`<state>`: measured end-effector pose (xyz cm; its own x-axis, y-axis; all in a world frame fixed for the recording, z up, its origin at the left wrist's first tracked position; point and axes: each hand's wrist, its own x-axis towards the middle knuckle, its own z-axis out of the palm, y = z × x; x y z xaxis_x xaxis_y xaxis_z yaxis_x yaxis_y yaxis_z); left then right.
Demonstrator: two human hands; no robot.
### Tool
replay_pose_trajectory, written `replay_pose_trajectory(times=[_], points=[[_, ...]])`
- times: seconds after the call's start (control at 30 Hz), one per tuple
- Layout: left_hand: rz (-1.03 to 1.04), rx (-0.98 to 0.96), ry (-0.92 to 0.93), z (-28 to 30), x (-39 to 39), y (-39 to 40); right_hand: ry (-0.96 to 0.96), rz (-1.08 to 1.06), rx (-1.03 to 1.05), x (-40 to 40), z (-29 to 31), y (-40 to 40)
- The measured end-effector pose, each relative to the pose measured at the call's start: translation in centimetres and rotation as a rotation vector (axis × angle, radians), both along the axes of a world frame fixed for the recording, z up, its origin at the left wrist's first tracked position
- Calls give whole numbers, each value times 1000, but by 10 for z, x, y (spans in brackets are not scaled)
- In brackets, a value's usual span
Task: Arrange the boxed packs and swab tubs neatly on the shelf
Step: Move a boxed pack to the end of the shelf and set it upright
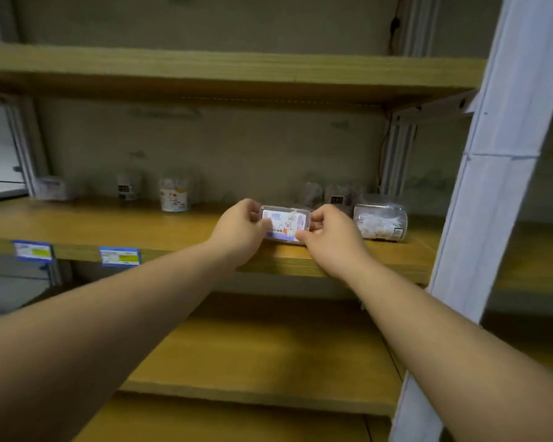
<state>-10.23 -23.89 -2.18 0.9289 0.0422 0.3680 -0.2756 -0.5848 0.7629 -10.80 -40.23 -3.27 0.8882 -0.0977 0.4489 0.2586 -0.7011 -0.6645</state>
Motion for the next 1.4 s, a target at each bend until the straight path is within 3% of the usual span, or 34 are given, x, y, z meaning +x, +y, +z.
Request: replay_pose_trajectory(times=[0.27,0.53,0.77,0.9,1.17,1.4], points=[[101,102,-130,-12,-2,-5,-31,-56,-57,-2,-6,3],[84,108,-52,-8,3,-2,-100,-203,-221,15,-12,8],[-44,-5,172,14,-8,29,-10,-197,-128,7,-2,32],[-74,-110,205,18,-6,108,-3,-112,-52,1,3,106],[36,-246,64,16,29,388,-39,1,61,36,14,379],[73,-140,22,10,67,511,20,21,89,83,21,512]])
